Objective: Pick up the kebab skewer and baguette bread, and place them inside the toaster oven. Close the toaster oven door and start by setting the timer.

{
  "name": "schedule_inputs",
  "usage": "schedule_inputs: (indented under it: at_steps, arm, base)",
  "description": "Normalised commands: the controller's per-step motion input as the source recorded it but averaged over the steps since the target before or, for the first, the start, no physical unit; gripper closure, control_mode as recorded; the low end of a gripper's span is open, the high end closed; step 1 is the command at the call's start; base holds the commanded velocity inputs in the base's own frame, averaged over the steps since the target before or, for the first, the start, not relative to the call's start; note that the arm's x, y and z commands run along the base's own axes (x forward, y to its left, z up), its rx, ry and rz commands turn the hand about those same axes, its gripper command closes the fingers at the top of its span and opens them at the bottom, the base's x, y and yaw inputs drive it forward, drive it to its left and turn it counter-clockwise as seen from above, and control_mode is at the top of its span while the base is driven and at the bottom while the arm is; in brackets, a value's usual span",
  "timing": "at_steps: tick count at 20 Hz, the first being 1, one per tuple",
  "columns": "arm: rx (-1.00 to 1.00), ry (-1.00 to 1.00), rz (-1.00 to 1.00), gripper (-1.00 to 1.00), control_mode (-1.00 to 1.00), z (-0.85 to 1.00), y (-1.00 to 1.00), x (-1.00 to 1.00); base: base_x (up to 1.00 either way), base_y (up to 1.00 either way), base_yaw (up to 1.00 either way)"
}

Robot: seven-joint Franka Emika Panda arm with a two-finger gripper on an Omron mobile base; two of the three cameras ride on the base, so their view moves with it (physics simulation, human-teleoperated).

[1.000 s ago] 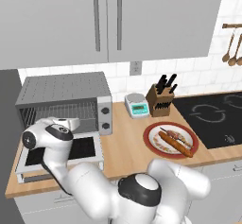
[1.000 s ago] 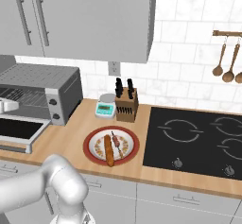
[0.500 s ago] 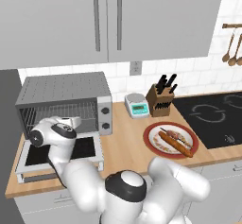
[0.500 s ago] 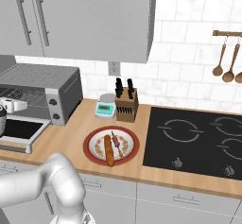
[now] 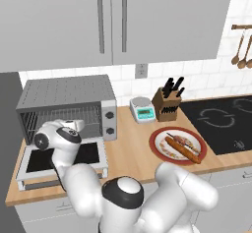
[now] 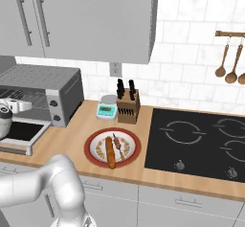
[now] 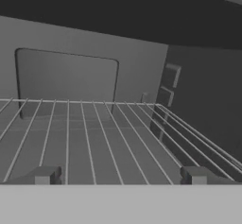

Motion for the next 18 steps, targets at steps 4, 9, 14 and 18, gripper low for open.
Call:
schedule_inputs:
  at_steps: [4, 9, 14, 18]
  arm:
    - [0.00, 0.00, 0.02, -1.00, -1.00, -0.26, 0.01, 0.08]
    - [0.00, 0.02, 0.00, -1.00, -1.00, -0.64, 0.03, 0.00]
    - [-0.01, 0.04, 0.00, -1.00, -1.00, -0.68, 0.03, 0.00]
    - [-0.04, -0.01, 0.01, -1.00, -1.00, -0.51, 0.17, 0.00]
  base:
    - [0.00, 0.00, 0.00]
    - [0.00, 0.00, 0.00]
    - [0.00, 0.00, 0.00]
    - [0.00, 0.00, 0.00]
